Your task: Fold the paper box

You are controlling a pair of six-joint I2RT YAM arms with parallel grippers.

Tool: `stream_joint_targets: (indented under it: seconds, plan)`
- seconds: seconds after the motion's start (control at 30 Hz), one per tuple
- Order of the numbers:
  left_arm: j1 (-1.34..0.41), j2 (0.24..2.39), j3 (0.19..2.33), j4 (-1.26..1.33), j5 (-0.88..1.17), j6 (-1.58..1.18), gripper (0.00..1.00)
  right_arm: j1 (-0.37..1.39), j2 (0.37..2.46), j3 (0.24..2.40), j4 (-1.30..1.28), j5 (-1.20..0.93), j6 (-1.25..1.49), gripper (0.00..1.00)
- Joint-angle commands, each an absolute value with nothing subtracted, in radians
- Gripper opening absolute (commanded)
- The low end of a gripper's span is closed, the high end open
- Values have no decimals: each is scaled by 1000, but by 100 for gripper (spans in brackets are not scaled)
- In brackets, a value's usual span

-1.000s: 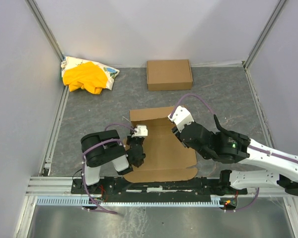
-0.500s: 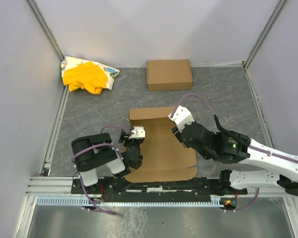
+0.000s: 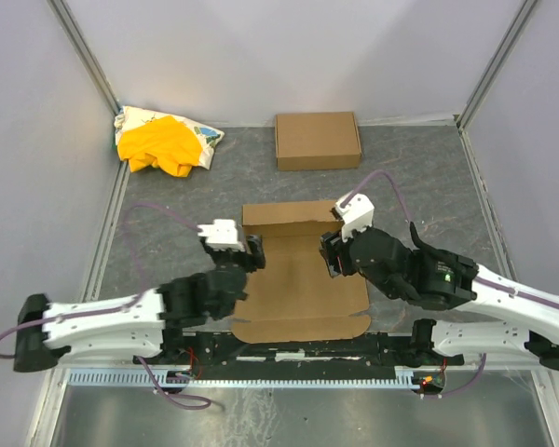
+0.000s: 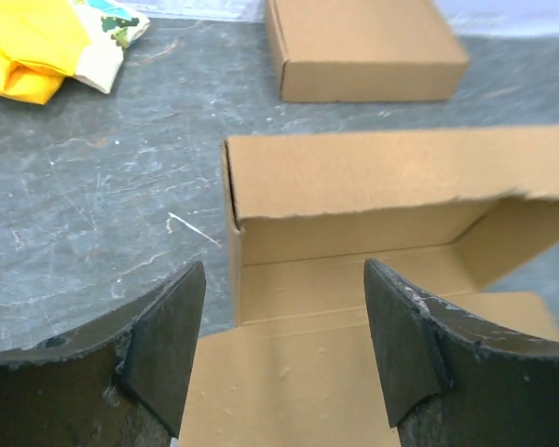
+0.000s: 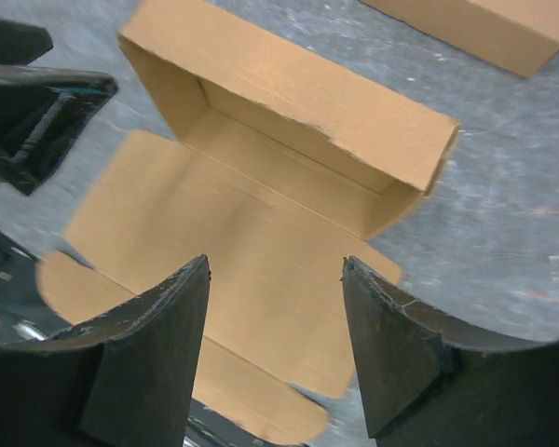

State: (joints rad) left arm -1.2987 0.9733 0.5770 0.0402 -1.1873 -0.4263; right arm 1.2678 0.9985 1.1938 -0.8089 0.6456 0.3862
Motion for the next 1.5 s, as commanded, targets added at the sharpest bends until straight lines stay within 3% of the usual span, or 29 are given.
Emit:
stream_joint_targets:
  seconds: [0.0, 0.13, 0.37, 0.57, 0.73, 1.03, 1.27, 1.47]
  plan:
    - [-1306, 713, 677, -334, -1082, -560, 75, 1251, 905, 1043, -523, 595, 581, 68]
    - [-1304, 623, 846, -359, -1089, -364, 78, 1245, 863, 793, -122, 550, 767, 69]
    - [-1278, 821, 1196, -432, -1279, -20, 90, 1241, 1059, 656, 355, 607, 854, 82]
    - [-1214, 845, 1280, -507, -1170, -105, 87, 1193, 1259, 591, 773, 642, 965, 85]
    - [-1213, 863, 1247, -555, -1131, -155, 88, 1145, 1403, 584, 954, 632, 1049, 87]
    - [-1215, 781, 1149, -454, -1140, -79, 88, 1111, 1514, 618, 1052, 683, 1023, 85]
    - [-1214, 779, 1133, -453, -1134, -78, 88, 1105, 1510, 672, 864, 825, 1050, 70]
    - [-1214, 774, 1106, -439, -1133, -73, 88, 1098, 1555, 666, 953, 895, 1036, 60]
